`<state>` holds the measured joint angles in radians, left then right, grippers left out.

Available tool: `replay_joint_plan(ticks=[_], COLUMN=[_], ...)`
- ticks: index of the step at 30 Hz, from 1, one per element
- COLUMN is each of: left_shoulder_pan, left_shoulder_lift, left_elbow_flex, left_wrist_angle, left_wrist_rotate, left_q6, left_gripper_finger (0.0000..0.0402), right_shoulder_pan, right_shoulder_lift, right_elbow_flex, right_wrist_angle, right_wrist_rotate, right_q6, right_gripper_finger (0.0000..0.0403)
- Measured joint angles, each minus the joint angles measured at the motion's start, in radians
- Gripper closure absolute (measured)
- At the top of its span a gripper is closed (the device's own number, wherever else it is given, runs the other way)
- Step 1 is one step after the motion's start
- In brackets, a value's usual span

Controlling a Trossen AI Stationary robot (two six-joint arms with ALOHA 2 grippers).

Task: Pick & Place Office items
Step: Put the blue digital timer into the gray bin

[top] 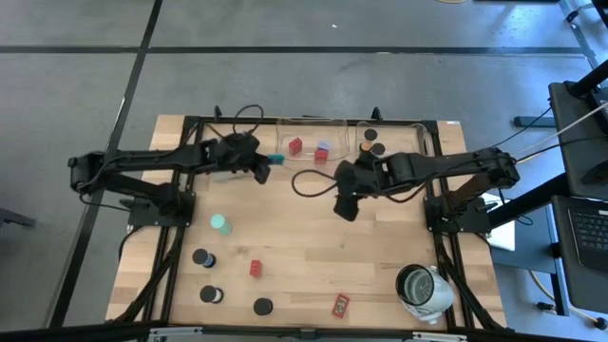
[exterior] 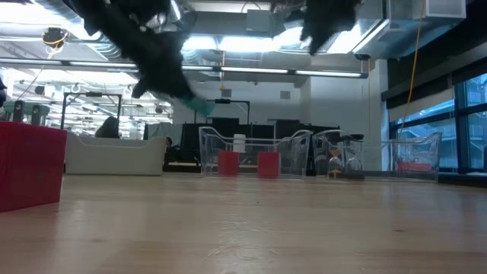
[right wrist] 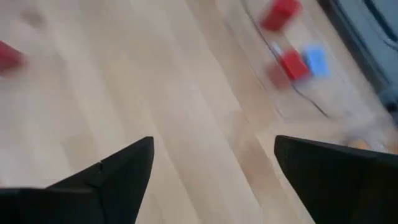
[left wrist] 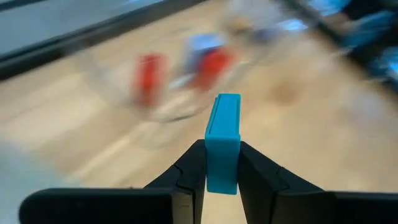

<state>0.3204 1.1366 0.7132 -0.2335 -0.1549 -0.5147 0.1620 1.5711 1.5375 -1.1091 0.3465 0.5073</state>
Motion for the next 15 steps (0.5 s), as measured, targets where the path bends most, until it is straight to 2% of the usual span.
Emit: replay_joint_plan(ticks=[5, 8, 15], left_shoulder_pan=[0.093, 0.124, 0.125], left_shoulder_lift=[0.000, -0.002, -0.059], left_elbow_flex=[0.000, 0.000, 0.000], left_wrist_angle=[-0.198, -0.258, -0.229], left_wrist_rotate=[-0.107, -0.113, -0.091], left_q6=[0.050, 0.065, 0.081], left_gripper_finger=[0.0334, 0.0334, 0.0334], right_shoulder_pan=[0.017, 0.022, 0.023], right_shoulder_lift=[0.002, 0.002, 0.002], right_elbow_flex=[-0.040, -0.073, -0.174], right_wrist_angle=[-0.071, -0.056, -0.051], right_wrist_rotate=[0.062, 0.065, 0.054], right_q6=[0.090, 0.118, 0.199], right_gripper_finger=[0.0086, 0.0091, 0.0092])
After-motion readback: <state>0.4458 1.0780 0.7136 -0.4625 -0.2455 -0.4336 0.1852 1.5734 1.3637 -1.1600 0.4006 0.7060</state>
